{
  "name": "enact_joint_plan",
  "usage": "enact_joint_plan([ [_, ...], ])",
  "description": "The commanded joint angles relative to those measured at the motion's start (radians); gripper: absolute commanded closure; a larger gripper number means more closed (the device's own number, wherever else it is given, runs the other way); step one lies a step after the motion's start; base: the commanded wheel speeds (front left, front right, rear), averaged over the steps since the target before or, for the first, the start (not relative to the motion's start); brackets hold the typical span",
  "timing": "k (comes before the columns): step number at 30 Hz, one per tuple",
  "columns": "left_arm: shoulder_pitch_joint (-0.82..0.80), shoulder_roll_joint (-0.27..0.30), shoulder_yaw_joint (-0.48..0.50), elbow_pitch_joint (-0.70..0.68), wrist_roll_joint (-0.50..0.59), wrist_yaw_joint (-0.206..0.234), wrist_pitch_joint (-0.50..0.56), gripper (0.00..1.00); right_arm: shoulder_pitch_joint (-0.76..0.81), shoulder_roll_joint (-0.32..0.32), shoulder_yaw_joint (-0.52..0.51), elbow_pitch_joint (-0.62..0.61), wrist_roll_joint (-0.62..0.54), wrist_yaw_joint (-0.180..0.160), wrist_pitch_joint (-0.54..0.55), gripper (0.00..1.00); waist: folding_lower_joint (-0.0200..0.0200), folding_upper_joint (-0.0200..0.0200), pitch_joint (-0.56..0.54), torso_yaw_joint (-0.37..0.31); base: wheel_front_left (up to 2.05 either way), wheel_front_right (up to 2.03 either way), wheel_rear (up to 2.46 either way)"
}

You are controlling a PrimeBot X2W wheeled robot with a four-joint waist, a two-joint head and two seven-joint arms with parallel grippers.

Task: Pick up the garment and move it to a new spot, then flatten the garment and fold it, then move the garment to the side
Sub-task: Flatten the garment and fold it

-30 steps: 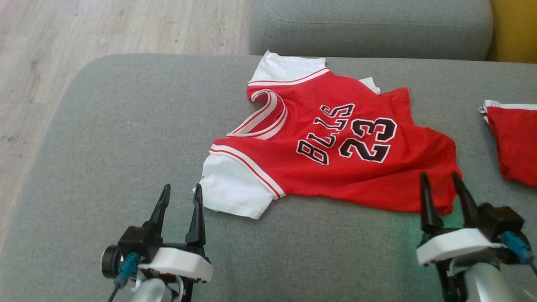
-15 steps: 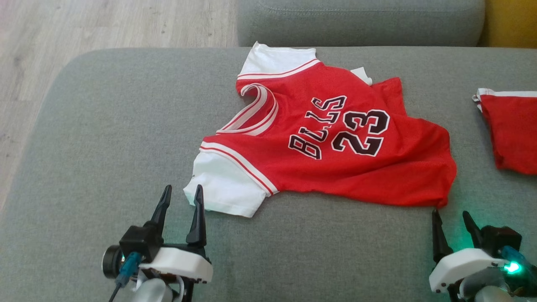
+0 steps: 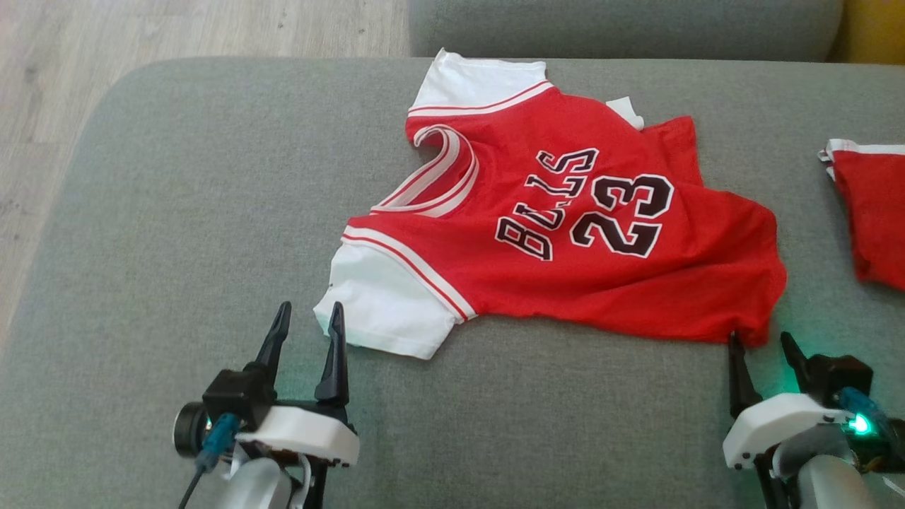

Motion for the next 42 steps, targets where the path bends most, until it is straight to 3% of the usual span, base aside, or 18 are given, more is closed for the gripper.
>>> enact_joint_plan([
  [1,-0.048,0.004,0.023,-0.027,0.008,-0.004,-0.011,0.00,-0.037,-0.005,0.020,-0.023,-0.009,-0.002,-0.013,0.00,-0.0001,0.0000,0.002,0.001,0.00,0.00,0.00],
  [3,-0.051,0.003,0.024,-0.026,0.009,-0.004,-0.011,0.00,-0.042,-0.005,0.019,-0.017,-0.015,-0.002,-0.013,0.00,-0.0001,0.0000,0.005,0.001,0.00,0.00,0.00],
  [4,-0.052,0.002,0.024,-0.025,0.009,-0.004,-0.011,0.00,-0.044,-0.005,0.019,-0.014,-0.018,-0.002,-0.013,0.20,-0.0001,0.0000,0.006,0.000,0.00,0.00,0.00],
  [6,-0.054,0.002,0.025,-0.021,0.009,-0.004,-0.011,0.00,-0.048,-0.005,0.020,-0.010,-0.021,-0.002,-0.016,0.87,-0.0001,0.0000,0.005,-0.003,0.00,0.00,0.00],
  [7,-0.054,0.002,0.026,-0.019,0.009,-0.004,-0.011,0.00,-0.049,-0.005,0.020,-0.009,-0.022,-0.002,-0.019,1.00,-0.0001,0.0000,0.003,-0.006,0.00,0.00,0.00],
  [18,-0.050,0.018,0.030,0.043,-0.001,0.001,0.012,0.00,-0.024,-0.005,0.076,-0.061,-0.005,-0.002,-0.033,1.00,-0.0001,0.0000,-0.032,-0.046,0.00,0.00,0.00],
  [32,-0.124,0.065,0.022,0.197,-0.011,0.006,0.151,0.00,0.040,-0.005,0.220,-0.188,-0.022,-0.002,0.057,1.00,-0.0001,0.0000,-0.013,-0.073,0.00,0.00,0.00],
  [42,-0.183,0.082,0.005,0.278,-0.008,-0.014,0.166,0.00,0.044,-0.005,0.232,-0.227,-0.026,-0.002,0.094,1.00,-0.0001,0.0000,0.002,-0.093,0.00,0.00,0.00],
])
